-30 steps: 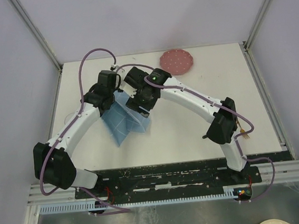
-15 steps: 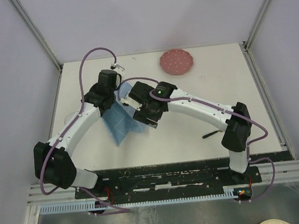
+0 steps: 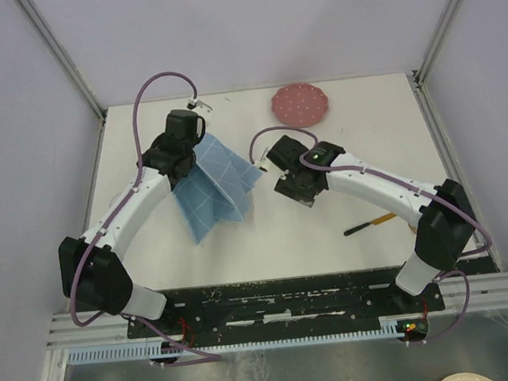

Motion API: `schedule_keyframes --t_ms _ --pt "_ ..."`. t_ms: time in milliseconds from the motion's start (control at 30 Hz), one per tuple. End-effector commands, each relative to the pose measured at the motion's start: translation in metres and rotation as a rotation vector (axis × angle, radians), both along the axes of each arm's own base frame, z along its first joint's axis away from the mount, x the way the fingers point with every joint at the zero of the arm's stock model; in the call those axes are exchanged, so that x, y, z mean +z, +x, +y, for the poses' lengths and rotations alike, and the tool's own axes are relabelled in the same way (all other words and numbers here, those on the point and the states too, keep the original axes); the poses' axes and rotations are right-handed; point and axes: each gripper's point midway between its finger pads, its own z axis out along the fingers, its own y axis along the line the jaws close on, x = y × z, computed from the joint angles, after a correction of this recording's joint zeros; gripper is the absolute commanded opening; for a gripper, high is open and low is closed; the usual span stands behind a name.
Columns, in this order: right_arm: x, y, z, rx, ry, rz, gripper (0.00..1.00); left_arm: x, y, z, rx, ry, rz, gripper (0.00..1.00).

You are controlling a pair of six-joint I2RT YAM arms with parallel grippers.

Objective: Set the dinner table for one person
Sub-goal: Fold the napkin at the center of the board.

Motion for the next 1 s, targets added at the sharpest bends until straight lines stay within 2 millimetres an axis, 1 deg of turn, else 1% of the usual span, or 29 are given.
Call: schedule_keyframes --t_ms 0,67,100,167,267,367,467,600,733,967 --pt "0.009 0.037 -0.048 -0.134 -0.026 -0.114 0.74 0.057 0.016 -0.009 -0.014 -0.091 -0.156 0.03" --pt "0.010 0.044 -0.065 -0.151 -0.062 -0.129 0.73 0.069 0.015 -0.010 -0.020 -0.101 -0.175 0.03" --pt "0.010 0.045 -0.068 -0.148 -0.072 -0.131 0.73 0.072 0.014 -0.012 -0.040 -0.114 -0.178 0.03" --pt "0.010 0.046 -0.070 -0.139 -0.081 -0.133 0.73 0.074 0.010 -0.012 -0.050 -0.113 -0.180 0.03" --pt "0.003 0.049 -0.068 -0.136 -0.092 -0.116 0.73 0.070 0.002 -0.011 -0.069 -0.122 -0.184 0.03" --pt "-0.002 0.059 -0.061 -0.147 -0.097 -0.108 0.72 0.070 -0.004 -0.014 -0.095 -0.142 -0.183 0.03" --pt "-0.001 0.072 -0.056 -0.177 -0.089 -0.105 0.71 0.079 -0.004 -0.016 -0.113 -0.137 -0.193 0.03" --pt "0.002 0.084 -0.052 -0.207 -0.078 -0.103 0.70 0.096 -0.001 -0.014 -0.123 -0.106 -0.226 0.03" --pt "0.002 0.090 -0.051 -0.215 -0.078 -0.103 0.69 0.106 -0.001 -0.014 -0.122 -0.113 -0.254 0.03" --pt "0.001 0.090 -0.051 -0.212 -0.084 -0.101 0.69 0.102 -0.005 -0.009 -0.106 -0.101 -0.253 0.03"
